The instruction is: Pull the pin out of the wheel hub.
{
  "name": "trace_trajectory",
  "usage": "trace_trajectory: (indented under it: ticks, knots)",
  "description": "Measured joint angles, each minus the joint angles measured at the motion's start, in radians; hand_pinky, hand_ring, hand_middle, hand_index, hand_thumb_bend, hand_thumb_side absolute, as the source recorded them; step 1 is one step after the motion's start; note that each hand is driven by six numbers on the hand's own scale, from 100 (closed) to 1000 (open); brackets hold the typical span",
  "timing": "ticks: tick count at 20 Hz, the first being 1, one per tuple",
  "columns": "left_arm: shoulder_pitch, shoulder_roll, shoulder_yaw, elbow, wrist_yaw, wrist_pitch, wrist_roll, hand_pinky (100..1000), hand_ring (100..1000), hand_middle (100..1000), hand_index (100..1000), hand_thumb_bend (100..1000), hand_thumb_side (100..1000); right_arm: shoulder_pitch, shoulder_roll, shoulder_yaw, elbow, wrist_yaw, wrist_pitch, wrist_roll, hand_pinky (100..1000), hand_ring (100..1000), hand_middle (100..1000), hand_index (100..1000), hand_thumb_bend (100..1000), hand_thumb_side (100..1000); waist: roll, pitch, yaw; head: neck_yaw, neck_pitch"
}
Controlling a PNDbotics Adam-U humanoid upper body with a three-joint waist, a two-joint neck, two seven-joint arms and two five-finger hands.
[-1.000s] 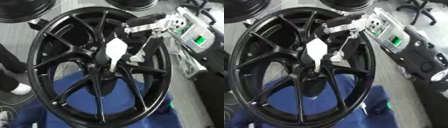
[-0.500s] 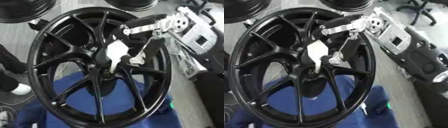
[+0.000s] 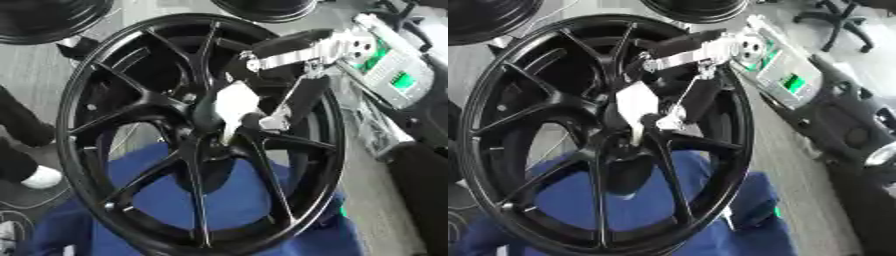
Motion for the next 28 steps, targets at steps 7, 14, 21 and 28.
trace_trajectory:
  ticks: [7,14,21,28]
  knots:
    - [0.002,0.000,0.000,0.000,0.000,0.001,0.000,603,731,629,670,100,731,0.008,0.000,0.001,0.005,-0.003,0.009,-0.004,884,751,528,750,100,276,0.000,0.004,0.001,-0.001,-0.005]
    - [0.008,0.000,0.001,0.001,-0.001,0.003,-0.001,602,732,627,670,100,728,0.016,0.000,0.000,0.004,-0.025,0.050,-0.031,840,681,459,659,100,239,0.000,0.004,0.000,-0.005,-0.006]
    - [0.009,0.000,0.003,0.001,-0.001,0.005,0.000,603,733,627,670,100,729,0.016,-0.001,-0.003,-0.004,-0.051,0.094,-0.076,794,584,401,563,100,163,0.000,0.004,-0.002,-0.008,-0.006]
    - [0.010,0.000,0.006,0.001,-0.002,0.005,0.000,603,734,628,670,100,728,0.016,-0.011,-0.019,-0.029,-0.095,0.130,-0.120,769,542,363,502,100,183,0.002,0.004,-0.007,-0.022,-0.006]
